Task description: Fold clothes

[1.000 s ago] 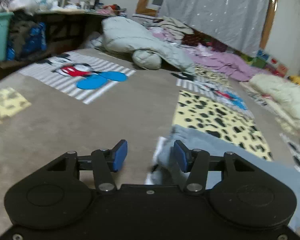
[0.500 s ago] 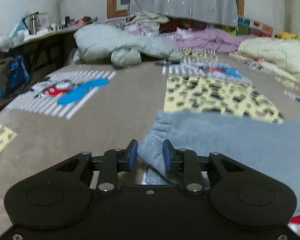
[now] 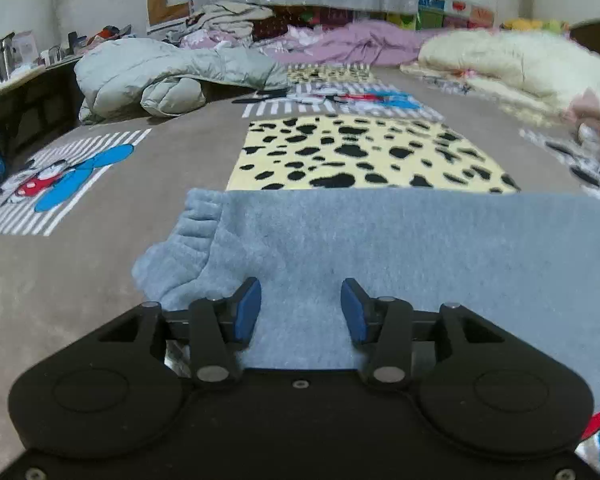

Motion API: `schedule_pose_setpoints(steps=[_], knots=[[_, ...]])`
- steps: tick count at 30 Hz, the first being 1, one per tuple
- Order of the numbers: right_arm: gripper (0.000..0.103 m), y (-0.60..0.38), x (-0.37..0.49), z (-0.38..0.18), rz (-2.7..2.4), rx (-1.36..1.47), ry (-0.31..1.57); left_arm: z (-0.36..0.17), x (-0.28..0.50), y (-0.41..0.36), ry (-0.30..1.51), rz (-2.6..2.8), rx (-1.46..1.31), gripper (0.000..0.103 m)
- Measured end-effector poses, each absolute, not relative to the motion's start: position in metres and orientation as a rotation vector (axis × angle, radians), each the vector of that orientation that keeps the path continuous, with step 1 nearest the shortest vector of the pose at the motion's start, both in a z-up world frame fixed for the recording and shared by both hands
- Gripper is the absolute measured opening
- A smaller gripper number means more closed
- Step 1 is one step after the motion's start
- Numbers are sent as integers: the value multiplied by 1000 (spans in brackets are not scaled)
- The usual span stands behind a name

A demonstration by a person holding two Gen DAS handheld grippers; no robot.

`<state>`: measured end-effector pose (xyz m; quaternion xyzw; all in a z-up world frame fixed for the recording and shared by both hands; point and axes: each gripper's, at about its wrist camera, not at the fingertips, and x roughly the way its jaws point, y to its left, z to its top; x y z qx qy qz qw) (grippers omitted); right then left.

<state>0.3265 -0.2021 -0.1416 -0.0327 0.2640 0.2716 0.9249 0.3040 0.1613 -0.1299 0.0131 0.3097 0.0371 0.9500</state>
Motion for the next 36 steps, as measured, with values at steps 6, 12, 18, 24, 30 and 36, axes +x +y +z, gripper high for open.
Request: schedule_pose_setpoints(steps=[6, 12, 18, 24, 30, 36], knots=[[54, -211, 316, -138, 544, -16, 484, -117, 291, 180, 556, 58, -76, 49], [59, -243, 290, -128, 451, 135, 436, -89, 232, 248, 420, 175, -520, 53], [61, -268, 277, -135, 383, 309, 469, -113, 204, 278, 475, 155, -866, 57], [65, -282, 271, -152, 357, 450, 505, -134, 205, 270, 534, 104, -942, 58], [66, -295, 288, -168, 332, 551, 552, -143, 224, 277, 539, 105, -998, 60], [65, -295, 301, -174, 361, 566, 583, -150, 246, 282, 516, 131, -1028, 59]])
